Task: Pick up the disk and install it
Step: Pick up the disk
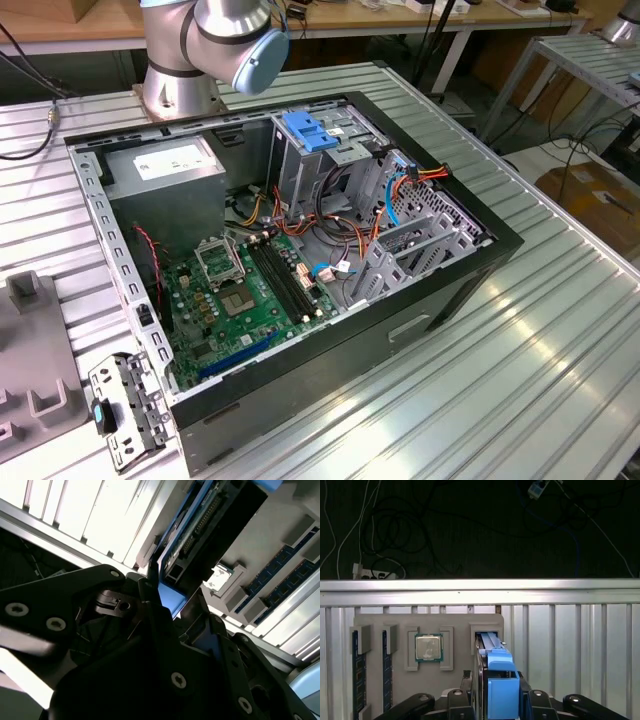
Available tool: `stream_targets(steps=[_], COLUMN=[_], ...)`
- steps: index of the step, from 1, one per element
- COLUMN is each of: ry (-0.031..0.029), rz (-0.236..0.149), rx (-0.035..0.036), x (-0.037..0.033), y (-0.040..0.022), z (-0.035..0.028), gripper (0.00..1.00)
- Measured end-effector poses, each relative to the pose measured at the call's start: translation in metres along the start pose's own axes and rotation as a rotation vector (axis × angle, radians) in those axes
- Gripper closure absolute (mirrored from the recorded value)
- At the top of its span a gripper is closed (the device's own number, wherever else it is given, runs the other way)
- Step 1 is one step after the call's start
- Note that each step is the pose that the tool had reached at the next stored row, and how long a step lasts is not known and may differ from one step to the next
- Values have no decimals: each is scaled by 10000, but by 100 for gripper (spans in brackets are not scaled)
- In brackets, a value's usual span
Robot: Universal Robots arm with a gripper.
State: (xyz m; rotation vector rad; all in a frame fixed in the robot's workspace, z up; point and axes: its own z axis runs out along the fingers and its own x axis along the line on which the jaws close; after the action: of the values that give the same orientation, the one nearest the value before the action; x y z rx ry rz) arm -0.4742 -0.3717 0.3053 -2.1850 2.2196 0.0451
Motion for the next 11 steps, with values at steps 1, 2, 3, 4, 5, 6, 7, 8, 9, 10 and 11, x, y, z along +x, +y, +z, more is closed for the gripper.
stream_targets(steps=[1, 2, 3, 4, 5, 6, 7, 8, 9, 10, 11], ry=[-1, -1, -1, 0, 0, 1, 0, 1, 1, 0, 0], rz=[1, 10, 21, 32, 54, 81, 91, 103, 110, 111, 110], rx=[2, -1, -8, -18, -40, -54, -57, -59, -60, -59, -57], x=[0, 1, 1, 1, 1, 2, 2, 2, 3, 3, 3], y=[0, 0, 0, 0, 0, 1, 0, 0, 1, 1, 1], z=[6, 18, 25, 32, 45, 57, 63, 66, 68, 69, 70], gripper=[55, 55, 55, 55, 55, 55, 55, 55, 55, 55, 55])
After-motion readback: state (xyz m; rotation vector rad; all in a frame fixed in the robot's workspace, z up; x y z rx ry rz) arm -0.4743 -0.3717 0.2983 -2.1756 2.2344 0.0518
